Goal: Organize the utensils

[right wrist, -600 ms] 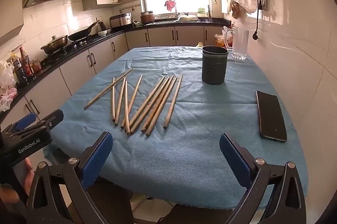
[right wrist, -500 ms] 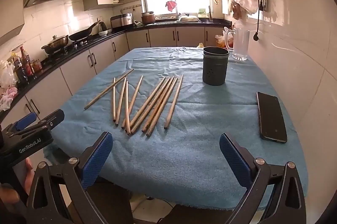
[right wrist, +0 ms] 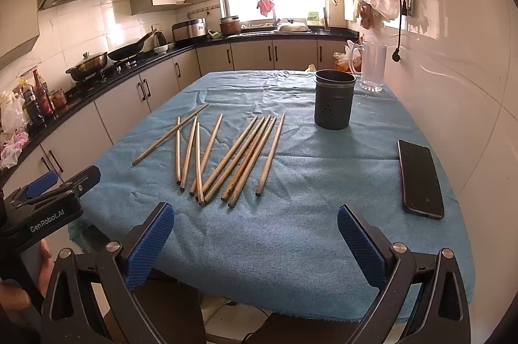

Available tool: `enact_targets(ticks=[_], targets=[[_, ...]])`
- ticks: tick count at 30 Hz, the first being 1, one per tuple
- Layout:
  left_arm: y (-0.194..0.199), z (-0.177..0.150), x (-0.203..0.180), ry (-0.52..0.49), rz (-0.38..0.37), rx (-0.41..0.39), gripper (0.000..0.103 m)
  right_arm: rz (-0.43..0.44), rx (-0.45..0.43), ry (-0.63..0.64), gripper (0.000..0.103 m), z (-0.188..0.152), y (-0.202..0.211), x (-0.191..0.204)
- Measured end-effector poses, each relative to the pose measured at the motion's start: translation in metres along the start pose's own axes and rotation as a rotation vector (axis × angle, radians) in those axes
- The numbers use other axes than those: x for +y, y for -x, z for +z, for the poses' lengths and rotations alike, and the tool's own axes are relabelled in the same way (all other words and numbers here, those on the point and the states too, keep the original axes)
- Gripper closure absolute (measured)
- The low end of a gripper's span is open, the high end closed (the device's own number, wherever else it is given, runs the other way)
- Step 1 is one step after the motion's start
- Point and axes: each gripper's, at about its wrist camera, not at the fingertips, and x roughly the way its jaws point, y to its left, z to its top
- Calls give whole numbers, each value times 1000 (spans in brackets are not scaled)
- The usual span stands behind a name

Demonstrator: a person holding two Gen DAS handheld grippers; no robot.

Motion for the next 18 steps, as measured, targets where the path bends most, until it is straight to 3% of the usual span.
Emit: enact_targets(ticks=[18], targets=[[-1,1,1,2,0,0,2,4,20,-10,1,0,0,-1]])
